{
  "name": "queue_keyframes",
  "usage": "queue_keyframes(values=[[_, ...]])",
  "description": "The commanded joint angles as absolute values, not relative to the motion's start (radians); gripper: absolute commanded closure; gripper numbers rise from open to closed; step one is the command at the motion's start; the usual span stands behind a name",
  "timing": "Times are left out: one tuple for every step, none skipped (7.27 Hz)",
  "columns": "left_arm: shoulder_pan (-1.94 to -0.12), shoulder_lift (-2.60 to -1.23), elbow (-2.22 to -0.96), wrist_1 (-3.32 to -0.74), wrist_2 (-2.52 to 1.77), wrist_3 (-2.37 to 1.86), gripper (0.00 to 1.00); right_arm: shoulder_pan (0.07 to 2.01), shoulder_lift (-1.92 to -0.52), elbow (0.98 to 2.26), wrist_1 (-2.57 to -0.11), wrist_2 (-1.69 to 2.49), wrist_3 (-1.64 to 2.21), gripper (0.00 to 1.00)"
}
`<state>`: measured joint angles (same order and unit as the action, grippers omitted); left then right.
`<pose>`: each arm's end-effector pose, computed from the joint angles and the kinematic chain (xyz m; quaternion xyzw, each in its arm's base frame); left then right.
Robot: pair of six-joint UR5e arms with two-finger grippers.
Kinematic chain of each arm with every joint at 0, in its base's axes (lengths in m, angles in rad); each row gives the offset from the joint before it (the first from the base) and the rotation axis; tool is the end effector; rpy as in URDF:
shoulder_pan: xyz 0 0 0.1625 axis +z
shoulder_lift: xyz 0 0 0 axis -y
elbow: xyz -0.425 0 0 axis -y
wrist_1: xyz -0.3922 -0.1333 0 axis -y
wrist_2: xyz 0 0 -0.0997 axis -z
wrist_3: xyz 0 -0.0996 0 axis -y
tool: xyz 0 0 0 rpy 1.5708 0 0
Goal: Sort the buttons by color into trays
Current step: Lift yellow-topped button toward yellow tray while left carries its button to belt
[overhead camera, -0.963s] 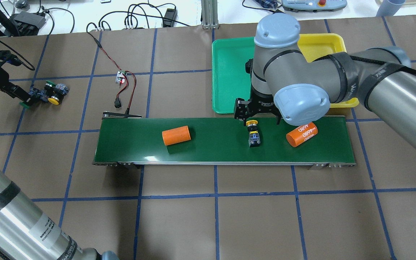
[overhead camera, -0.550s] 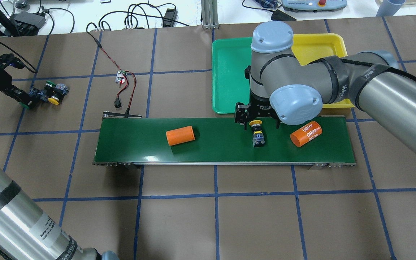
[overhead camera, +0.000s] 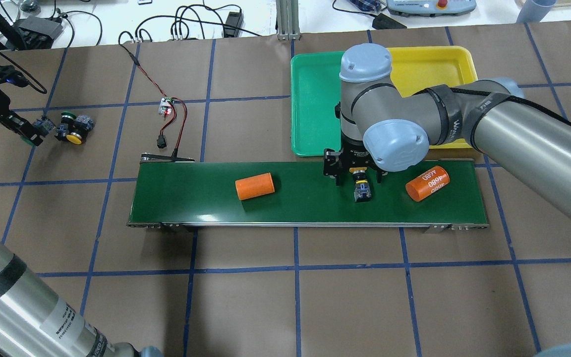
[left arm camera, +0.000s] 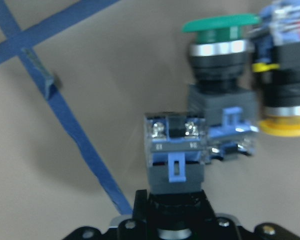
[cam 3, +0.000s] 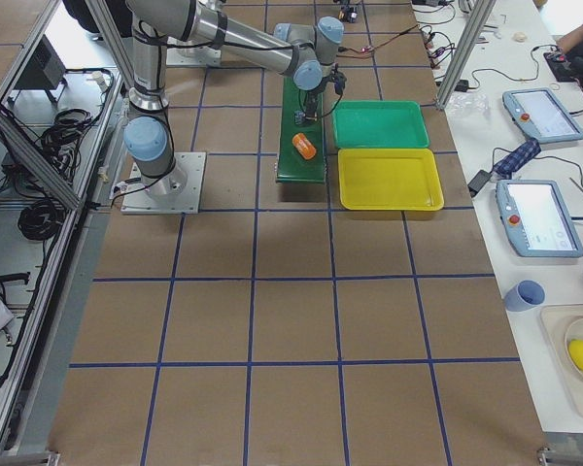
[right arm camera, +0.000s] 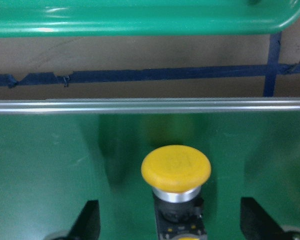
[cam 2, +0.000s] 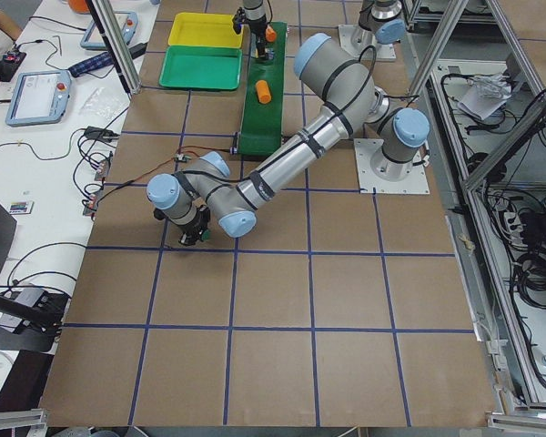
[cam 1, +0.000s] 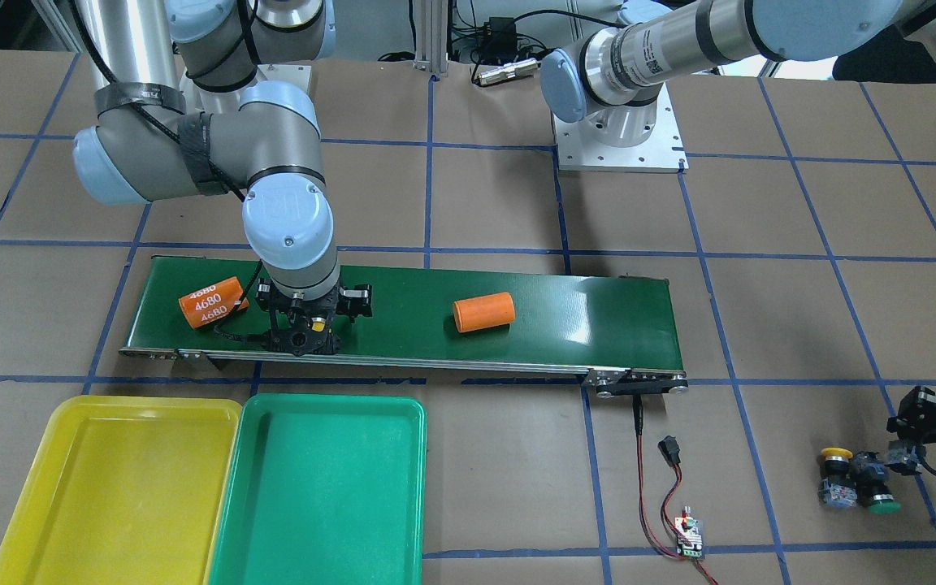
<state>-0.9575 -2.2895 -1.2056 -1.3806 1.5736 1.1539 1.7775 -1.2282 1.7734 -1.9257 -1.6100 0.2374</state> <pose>0.3114 -0.6735 0.2321 -0.2662 -0.9604 -0.0528 0.0622 0.2410 -0.5188 0.2428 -0.0134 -0.9952 -0.0884 0.0400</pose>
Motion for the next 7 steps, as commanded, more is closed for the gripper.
queue_keyframes(values=[[-0.969, -2.194, -1.255, -1.432, 1.572, 1.418, 1.0, 1.778, -1.227, 1.773, -1.934, -1.617, 0.242, 1.0], [-1.01, -2.133, -1.287, -1.504, 1.556, 1.515, 1.0, 1.776, -1.229, 1.773, -1.931, -1.617, 0.27, 1.0], [-1.073, -2.068, -1.355, -1.511, 1.528, 1.534, 1.0, 1.776, -1.232, 1.77, -1.933, -1.617, 0.284, 1.0], [-1.131, -1.999, -1.468, -1.511, 1.516, 1.539, 1.0, 1.773, -1.239, 1.758, -1.939, -1.621, 0.284, 1.0], [-1.172, -1.921, -1.603, -1.49, 1.484, 1.504, 1.0, 1.744, -1.244, 1.714, -1.956, -1.69, 0.273, 1.0], [-1.184, -1.854, -1.714, -1.426, 1.485, 1.341, 1.0, 1.682, -1.244, 1.654, -1.947, -1.716, 0.264, 1.0], [-1.204, -1.792, -1.777, -1.402, 1.48, 1.134, 1.0, 1.607, -1.236, 1.62, -1.956, -1.717, 0.247, 1.0]])
